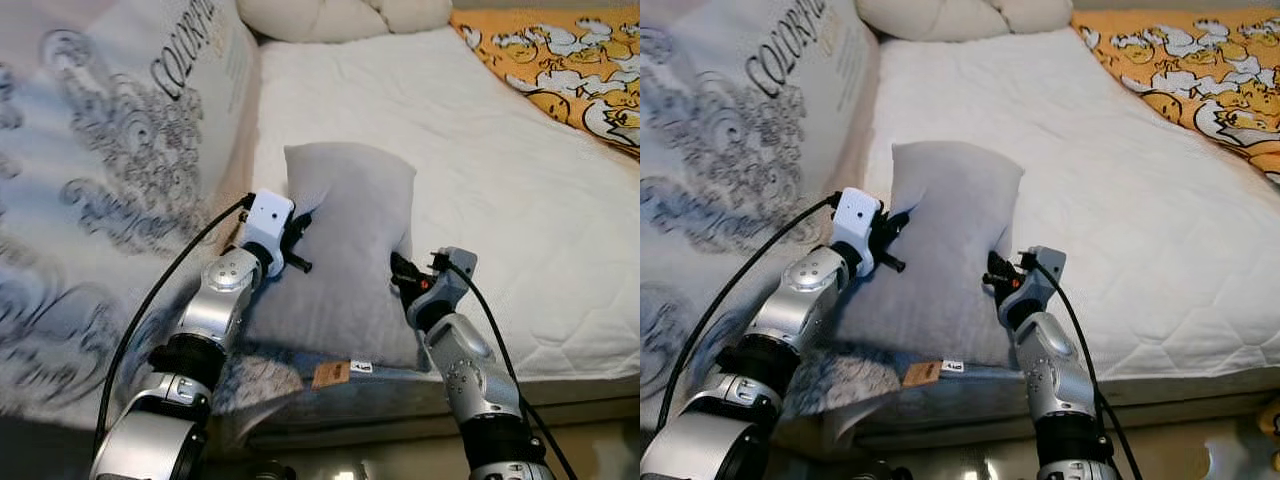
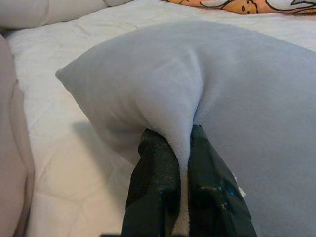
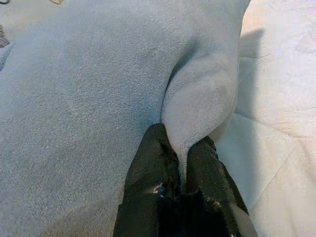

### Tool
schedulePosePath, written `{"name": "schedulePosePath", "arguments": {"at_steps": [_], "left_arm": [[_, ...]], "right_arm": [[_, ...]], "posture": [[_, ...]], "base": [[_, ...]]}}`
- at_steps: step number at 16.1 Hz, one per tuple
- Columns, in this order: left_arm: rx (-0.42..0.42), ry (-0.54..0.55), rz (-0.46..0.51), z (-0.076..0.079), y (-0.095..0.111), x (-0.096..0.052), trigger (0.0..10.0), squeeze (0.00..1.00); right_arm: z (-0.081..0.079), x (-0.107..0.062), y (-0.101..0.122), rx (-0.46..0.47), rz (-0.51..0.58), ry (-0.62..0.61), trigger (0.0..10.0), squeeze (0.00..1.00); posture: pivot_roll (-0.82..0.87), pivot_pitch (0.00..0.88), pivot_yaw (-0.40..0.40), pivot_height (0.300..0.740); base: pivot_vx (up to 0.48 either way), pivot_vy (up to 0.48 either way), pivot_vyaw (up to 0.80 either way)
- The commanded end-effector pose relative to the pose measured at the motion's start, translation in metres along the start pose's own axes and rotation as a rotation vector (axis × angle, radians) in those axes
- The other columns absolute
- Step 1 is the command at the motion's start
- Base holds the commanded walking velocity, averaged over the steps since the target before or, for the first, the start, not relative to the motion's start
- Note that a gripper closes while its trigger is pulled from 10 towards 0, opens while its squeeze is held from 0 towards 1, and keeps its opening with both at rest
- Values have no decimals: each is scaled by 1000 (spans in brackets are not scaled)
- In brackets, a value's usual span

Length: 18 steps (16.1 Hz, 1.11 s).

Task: Clean up the room

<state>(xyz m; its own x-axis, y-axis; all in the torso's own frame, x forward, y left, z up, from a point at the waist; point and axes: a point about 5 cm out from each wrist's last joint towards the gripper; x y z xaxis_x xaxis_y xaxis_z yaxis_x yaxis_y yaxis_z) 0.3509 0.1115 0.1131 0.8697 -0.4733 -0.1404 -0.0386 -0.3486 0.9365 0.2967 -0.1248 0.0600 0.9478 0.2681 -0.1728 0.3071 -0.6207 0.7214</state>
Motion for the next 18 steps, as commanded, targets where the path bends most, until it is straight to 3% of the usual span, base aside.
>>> {"name": "schedulePosePath", "arguments": {"at_steps": [1, 4, 12, 15, 16, 17, 18], "left_arm": [[9, 2, 30, -3, 8, 2, 10000, 0], [10, 0, 31, -3, 8, 2, 10000, 0], [12, -15, 28, -1, 8, 4, 10000, 0], [56, 23, 12, -3, 8, 6, 10000, 0], [90, 24, 12, -4, 11, 8, 10000, 0], [136, 41, 9, -6, 13, 10, 10000, 0], [145, 49, 9, -7, 13, 11, 10000, 0]], "right_arm": [[-3, 2, 1, -15, 2, 1, 10000, 0], [-3, 3, 1, -42, -3, 4, 10000, 0], [4, 3, 1, -48, 0, -65, 10000, 0], [8, 2, 5, -55, 35, -94, 10000, 0], [16, 2, 10, -63, 62, -161, 10000, 1000], [28, 0, 14, -107, 88, -252, 10000, 1000], [31, -1, 15, -109, 95, -264, 10000, 1000]], "posture": [[87, 0, 39, 740], [85, 0, 40, 740], [74, 0, 48, 740], [71, 0, 48, 740], [71, 0, 48, 740], [71, 0, 47, 740], [71, 0, 47, 740]], "base": [[311, 0, 0], [314, 0, 800], [312, 0, 0], [0, 0, 0], [0, 0, 0], [0, 0, 0], [0, 0, 0]]}}
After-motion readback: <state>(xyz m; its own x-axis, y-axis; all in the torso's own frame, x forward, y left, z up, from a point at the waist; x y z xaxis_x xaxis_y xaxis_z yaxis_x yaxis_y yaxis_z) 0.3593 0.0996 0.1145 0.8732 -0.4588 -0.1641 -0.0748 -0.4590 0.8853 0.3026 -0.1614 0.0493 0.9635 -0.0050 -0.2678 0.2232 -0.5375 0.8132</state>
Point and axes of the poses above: a point about 5 cm out from each wrist's last joint towards the gripper, its own x axis pointing out of the wrist towards the gripper, its own y axis along the axis of the wrist's last joint, z = x × y, and after that the axes turned 12 degrees about x, right-handed
